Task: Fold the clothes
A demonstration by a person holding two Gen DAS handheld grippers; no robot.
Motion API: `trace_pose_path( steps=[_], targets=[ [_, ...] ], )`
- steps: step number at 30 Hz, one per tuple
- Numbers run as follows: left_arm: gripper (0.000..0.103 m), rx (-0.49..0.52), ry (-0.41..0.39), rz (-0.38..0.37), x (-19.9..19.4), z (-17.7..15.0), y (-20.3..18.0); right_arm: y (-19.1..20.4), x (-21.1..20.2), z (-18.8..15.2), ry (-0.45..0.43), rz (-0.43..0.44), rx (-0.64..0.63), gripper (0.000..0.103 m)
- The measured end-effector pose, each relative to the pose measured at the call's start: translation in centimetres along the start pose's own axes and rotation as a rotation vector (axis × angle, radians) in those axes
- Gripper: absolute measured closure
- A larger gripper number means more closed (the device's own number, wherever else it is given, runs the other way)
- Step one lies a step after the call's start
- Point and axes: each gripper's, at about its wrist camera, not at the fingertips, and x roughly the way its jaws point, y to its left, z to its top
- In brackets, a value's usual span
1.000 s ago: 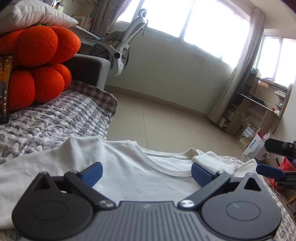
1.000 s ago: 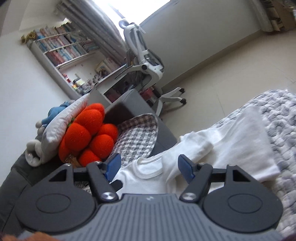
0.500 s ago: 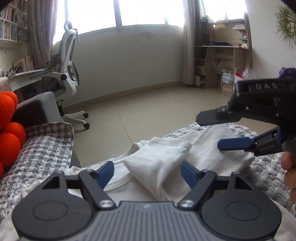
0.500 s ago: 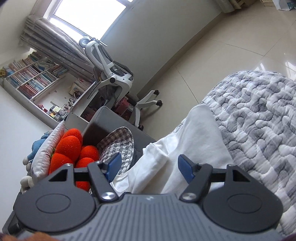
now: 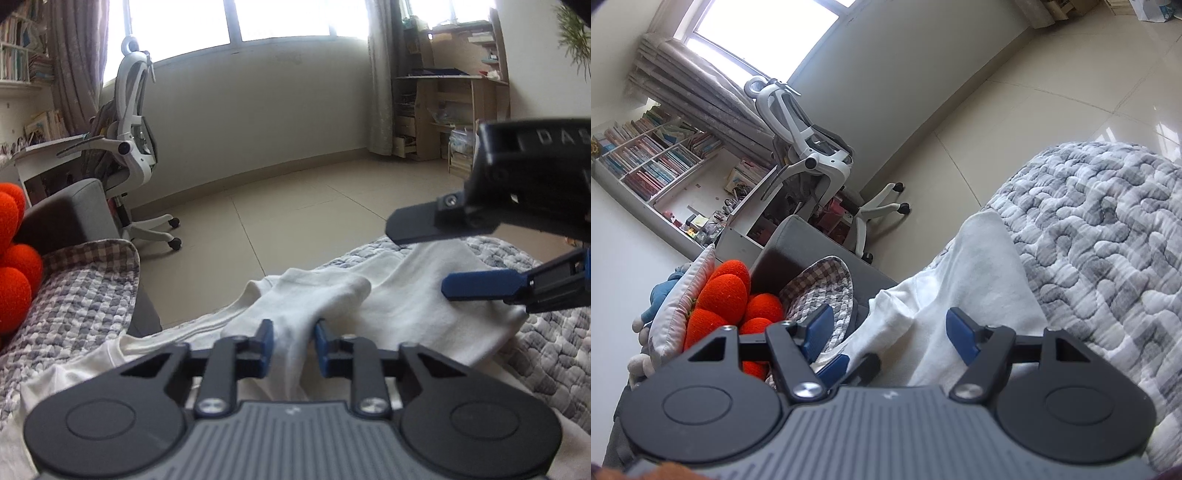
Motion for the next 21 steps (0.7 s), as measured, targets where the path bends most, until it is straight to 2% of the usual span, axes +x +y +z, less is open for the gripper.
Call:
trace_pose_path(
  steps=[7,12,17,20,21],
  targets=[
    [0.099,-0.194,-0.015,-0.021,-3.2,-1.4,5.0,0.3,0.3,-0.4,0.008,-0.01,-0.035,0.031],
    [0.099,-0.341,0.046,-0.069,-4.4,-3.9,8.8,0.3,0.5,-0.7,0.02,-0.012,-0.053,0.031],
    [0.099,-0.44,0.118,-0.088,-5.2,-7.2,11.4,0.8,0.9,-1.2,0.037,-0.01,-0.091,0.031],
    [0.096,-0.511,0.139,-0.158,-5.4,-8.6,13.2,1.2,1.0,-1.5,0.043,-0.013,-0.121,0.031],
    [0.091,-0.54,0.136,-0.192,-5.6,-8.9,13.9,1.3,1.1,-1.5,0.045,-0.014,-0.129,0.031]
  ],
)
